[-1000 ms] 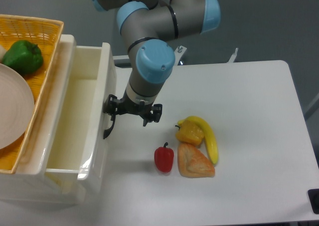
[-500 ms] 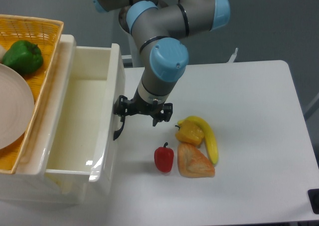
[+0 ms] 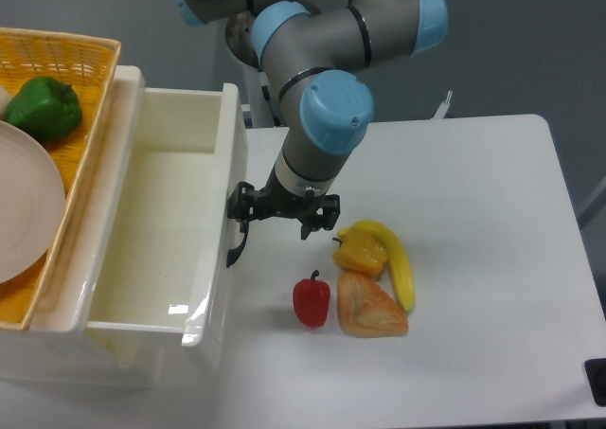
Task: Slide the top white drawer open
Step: 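Pull the upper drawer outward from the cabinet by its handle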
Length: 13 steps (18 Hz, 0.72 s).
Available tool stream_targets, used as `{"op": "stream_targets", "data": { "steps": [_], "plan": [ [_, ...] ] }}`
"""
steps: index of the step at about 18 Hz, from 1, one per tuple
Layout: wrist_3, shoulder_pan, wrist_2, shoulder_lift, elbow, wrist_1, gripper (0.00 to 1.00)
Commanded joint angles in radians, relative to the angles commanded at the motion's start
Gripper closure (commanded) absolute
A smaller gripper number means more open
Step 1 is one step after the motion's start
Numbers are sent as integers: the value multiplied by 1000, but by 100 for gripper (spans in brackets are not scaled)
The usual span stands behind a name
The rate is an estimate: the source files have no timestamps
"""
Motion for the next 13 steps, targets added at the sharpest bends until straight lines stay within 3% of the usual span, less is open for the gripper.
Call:
{"op": "stream_targets", "data": {
  "steps": [13],
  "plan": [
    [0, 45, 2, -11, -3, -2, 0]
  ]
}}
